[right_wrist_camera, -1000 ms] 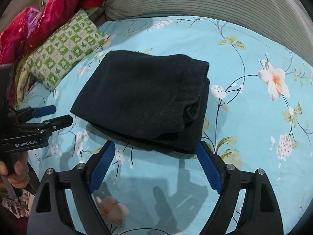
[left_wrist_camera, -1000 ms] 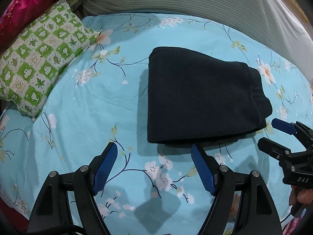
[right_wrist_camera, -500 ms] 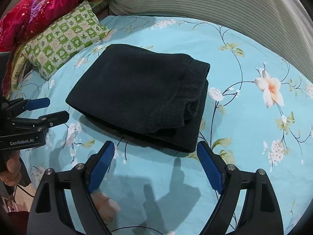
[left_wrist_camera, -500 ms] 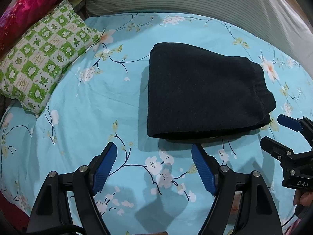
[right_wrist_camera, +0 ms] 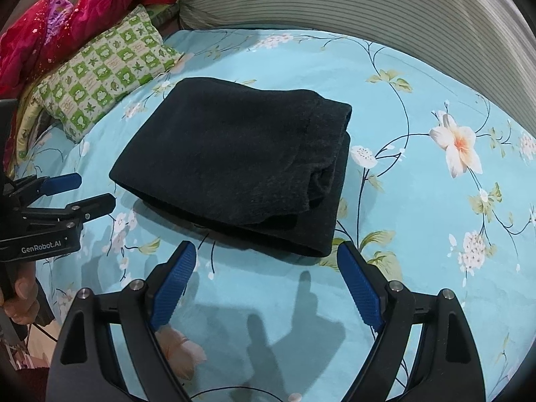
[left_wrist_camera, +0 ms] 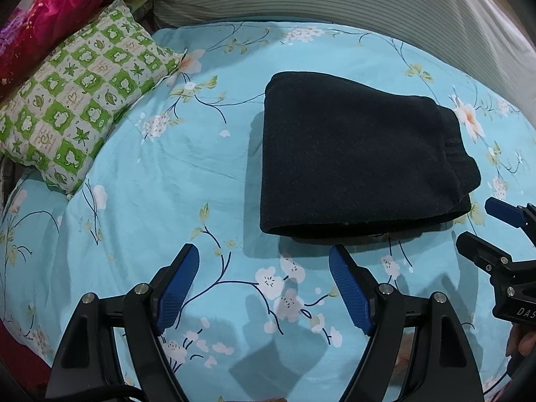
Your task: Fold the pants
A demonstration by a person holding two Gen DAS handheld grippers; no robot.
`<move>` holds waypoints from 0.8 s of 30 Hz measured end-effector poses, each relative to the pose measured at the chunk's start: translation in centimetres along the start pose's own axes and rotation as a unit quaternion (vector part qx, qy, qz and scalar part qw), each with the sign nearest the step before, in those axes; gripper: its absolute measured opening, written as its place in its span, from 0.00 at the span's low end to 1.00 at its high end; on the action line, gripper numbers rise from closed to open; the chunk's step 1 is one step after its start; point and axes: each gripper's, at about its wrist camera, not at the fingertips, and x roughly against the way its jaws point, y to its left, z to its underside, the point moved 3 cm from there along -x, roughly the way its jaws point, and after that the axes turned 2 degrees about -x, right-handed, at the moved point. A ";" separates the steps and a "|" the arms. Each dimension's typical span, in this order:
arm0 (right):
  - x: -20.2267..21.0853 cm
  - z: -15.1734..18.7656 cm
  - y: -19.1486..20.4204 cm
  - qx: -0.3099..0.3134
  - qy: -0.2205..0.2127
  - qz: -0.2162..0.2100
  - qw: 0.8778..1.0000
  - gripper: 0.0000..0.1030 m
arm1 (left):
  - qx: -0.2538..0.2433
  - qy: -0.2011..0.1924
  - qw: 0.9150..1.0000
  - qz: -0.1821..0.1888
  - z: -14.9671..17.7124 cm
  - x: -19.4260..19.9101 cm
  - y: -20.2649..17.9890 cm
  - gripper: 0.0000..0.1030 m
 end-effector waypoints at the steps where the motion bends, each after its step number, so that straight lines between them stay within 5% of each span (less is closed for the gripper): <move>1: 0.0 0.0 0.0 -0.001 0.000 0.000 1.000 0.84 | 0.000 0.000 1.000 0.000 0.0 0.0 0.0 0.78; 24: 0.1 -0.7 0.0 -0.008 -0.014 0.000 1.000 0.84 | 0.003 -0.016 1.000 -0.001 -0.3 0.5 0.0 0.79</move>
